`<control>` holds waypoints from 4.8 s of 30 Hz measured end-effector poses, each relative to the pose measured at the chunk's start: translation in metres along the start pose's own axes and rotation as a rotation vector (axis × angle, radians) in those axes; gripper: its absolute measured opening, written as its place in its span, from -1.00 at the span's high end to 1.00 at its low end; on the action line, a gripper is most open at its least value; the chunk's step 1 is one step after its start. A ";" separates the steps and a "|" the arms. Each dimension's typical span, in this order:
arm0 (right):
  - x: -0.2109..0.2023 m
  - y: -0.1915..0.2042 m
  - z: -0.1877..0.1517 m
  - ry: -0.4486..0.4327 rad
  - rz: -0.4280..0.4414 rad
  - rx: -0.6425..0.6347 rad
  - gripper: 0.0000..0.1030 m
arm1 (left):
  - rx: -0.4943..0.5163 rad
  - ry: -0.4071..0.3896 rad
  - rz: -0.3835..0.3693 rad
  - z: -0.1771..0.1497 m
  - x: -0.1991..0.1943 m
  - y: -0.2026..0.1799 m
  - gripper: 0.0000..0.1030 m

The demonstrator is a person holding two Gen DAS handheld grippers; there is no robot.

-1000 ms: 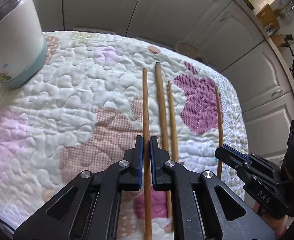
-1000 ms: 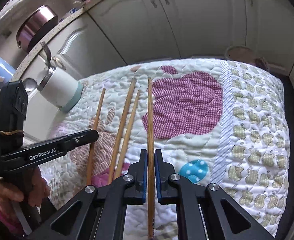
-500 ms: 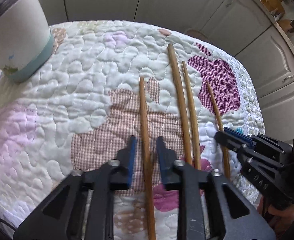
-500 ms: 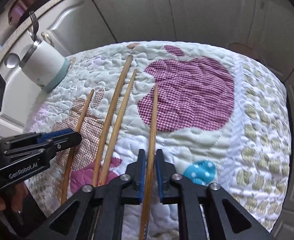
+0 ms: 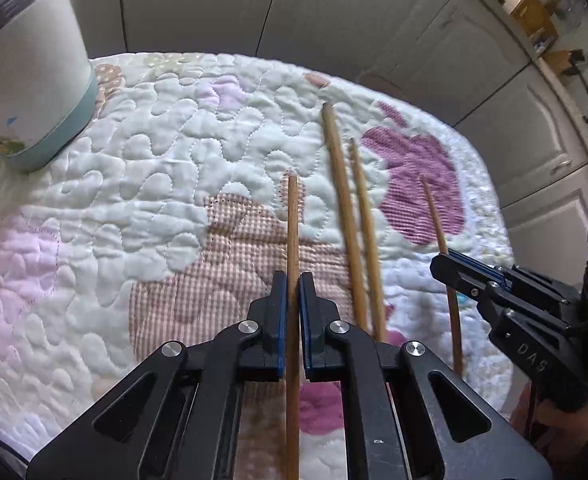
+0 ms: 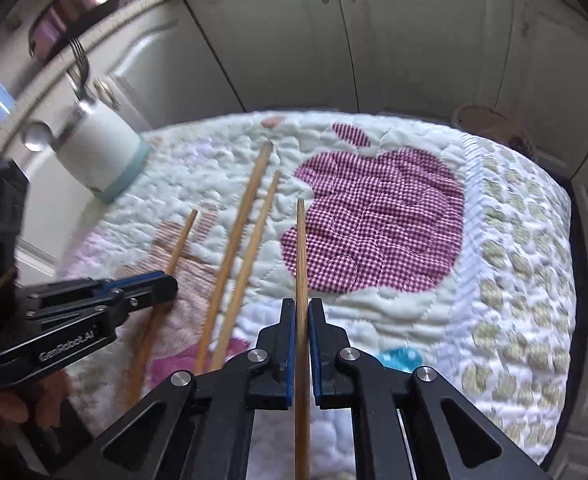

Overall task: Organize utensils
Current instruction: 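Lift both chopsticks upright and carry them over the white jar, then drop both chopsticks into the white jar and open both tools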

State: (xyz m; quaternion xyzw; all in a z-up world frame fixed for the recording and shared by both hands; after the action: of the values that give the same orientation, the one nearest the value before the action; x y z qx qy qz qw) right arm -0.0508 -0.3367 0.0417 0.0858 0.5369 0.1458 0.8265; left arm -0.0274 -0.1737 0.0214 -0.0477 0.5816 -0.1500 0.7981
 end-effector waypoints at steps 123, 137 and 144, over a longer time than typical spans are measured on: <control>0.012 0.227 0.194 -0.147 0.282 -0.240 0.85 | -0.254 -0.657 0.209 0.108 -0.165 0.187 0.90; -0.023 0.211 0.157 -0.176 0.272 -0.216 0.22 | -0.261 -0.617 0.179 0.071 -0.177 0.181 0.00; -0.040 0.188 0.125 -0.189 0.186 -0.197 0.21 | -0.246 -0.583 0.210 0.049 -0.179 0.166 -0.23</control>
State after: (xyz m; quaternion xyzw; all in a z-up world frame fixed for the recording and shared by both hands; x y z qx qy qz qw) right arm 0.0205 -0.1713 0.1834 0.0671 0.4297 0.2648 0.8607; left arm -0.0009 0.0318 0.1593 -0.1244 0.3445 0.0242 0.9302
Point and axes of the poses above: each gripper's, at about its wrist camera, not at the fingertips, and x roughly the way its jaws point, y to its left, z to its top, the point moved 1 cm from there along x, roughly the way its jaws point, and after that the axes turned 4 degrees about z, right-handed, at the moved point
